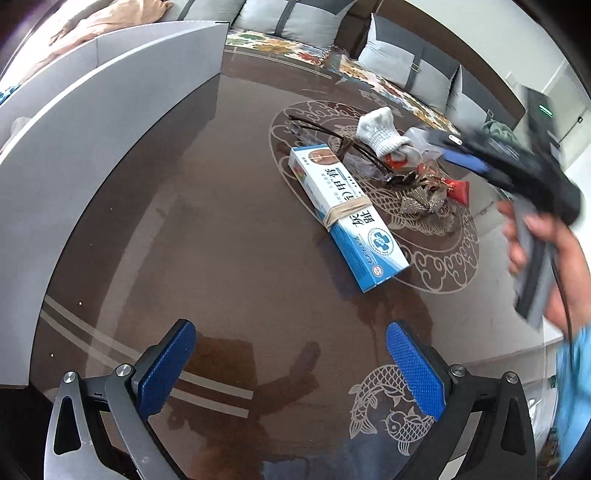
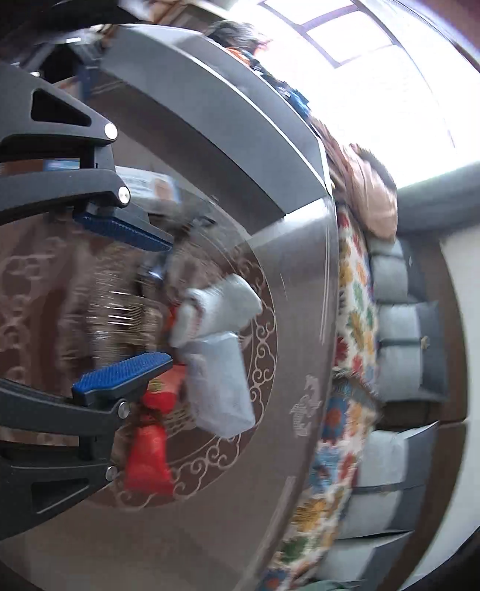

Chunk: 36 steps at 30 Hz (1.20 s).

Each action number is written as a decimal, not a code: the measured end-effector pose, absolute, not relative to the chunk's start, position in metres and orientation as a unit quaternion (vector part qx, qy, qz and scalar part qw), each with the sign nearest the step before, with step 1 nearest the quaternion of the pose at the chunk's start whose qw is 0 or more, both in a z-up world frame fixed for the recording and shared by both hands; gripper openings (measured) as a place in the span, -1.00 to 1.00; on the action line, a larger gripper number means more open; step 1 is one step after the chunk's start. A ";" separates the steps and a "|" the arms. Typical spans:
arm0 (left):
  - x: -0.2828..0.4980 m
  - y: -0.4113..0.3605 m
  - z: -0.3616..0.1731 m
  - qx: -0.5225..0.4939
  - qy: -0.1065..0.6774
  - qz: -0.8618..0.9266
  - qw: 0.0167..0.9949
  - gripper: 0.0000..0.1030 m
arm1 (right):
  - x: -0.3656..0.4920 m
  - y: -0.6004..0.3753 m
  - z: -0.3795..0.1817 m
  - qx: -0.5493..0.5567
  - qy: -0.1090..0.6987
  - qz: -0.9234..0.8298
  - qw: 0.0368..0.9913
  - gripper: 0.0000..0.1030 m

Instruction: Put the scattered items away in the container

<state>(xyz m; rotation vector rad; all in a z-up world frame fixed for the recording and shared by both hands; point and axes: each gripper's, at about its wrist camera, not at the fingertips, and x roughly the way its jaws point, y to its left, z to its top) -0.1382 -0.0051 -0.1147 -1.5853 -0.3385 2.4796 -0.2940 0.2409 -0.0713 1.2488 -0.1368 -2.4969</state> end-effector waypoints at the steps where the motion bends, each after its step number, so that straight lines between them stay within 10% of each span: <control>1: -0.137 -0.005 -0.115 -0.534 -0.113 0.833 0.090 1.00 | -0.309 0.239 -0.078 0.453 -0.062 -0.871 0.179 0.15; 8: -0.137 -0.013 -0.114 -0.532 -0.108 0.835 0.088 1.00 | -0.323 0.234 -0.115 0.591 -0.100 -0.753 0.271 0.15; 23: -0.249 0.060 -0.123 -0.568 -0.064 0.819 0.046 1.00 | -0.151 0.337 -0.094 0.432 -0.252 -0.859 0.104 0.15; 36: -0.199 0.021 -0.138 -0.587 -0.030 0.808 0.024 1.00 | -0.195 0.282 -0.062 0.442 -0.194 -0.862 0.154 0.15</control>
